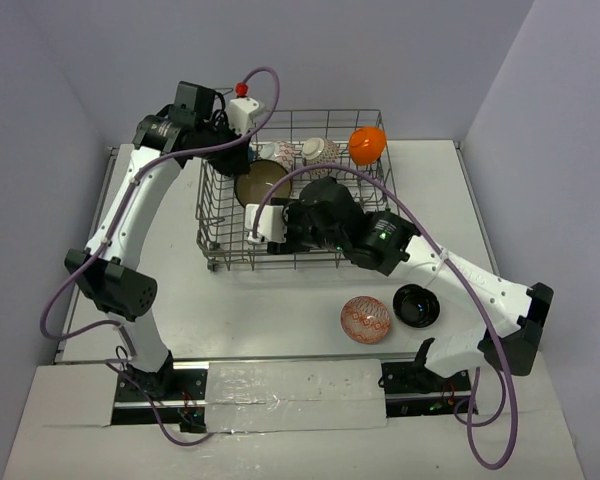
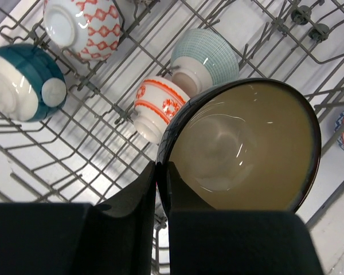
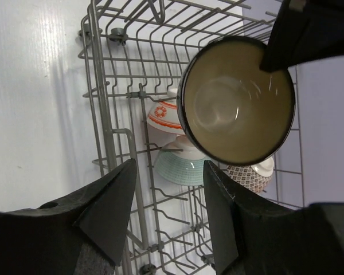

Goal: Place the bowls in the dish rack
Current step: Pass from the left arm to the right

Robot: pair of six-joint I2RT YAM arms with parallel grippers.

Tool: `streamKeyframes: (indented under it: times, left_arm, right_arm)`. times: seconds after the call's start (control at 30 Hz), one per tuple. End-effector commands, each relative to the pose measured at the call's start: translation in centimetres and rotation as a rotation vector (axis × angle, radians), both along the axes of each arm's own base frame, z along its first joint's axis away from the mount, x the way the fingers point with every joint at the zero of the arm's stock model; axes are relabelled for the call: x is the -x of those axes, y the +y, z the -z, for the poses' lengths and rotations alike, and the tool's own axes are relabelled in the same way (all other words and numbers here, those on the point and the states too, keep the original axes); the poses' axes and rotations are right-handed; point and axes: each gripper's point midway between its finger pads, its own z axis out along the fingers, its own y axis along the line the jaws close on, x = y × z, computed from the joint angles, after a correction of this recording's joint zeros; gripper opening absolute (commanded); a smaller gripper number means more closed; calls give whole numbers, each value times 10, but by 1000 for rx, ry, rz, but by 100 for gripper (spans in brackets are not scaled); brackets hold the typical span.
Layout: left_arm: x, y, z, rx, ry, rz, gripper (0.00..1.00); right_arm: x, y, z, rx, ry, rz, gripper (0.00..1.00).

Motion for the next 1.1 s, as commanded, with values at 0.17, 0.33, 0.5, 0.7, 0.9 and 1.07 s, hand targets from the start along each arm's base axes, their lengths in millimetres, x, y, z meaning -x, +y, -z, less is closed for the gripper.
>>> streamKeyframes:
  times: [0.17,0.33,0.5,0.7,0.9,1.07]
  left_arm:
    - [-2,-25,-22,41,-76,61,0]
    - [7,-31,-25,39,-79,79,0]
    - [14,-33,-32,49,-81,98,0]
    - [22,-30,-31,35,-75,110,0]
    - [25,-28,-33,26,-86,110,0]
    - [24,-27,-32,21,-90,104,0]
  right_arm:
    - [-12,8,-6,27,-91,27,58]
    - [-17,14,20,75,-77,23,58]
    - [-20,23,32,91,-55,12,59]
    - [-24,30,45,114,-40,10,58]
    - [-26,33,50,119,-29,18,42]
    - [-28,33,48,116,-35,28,20]
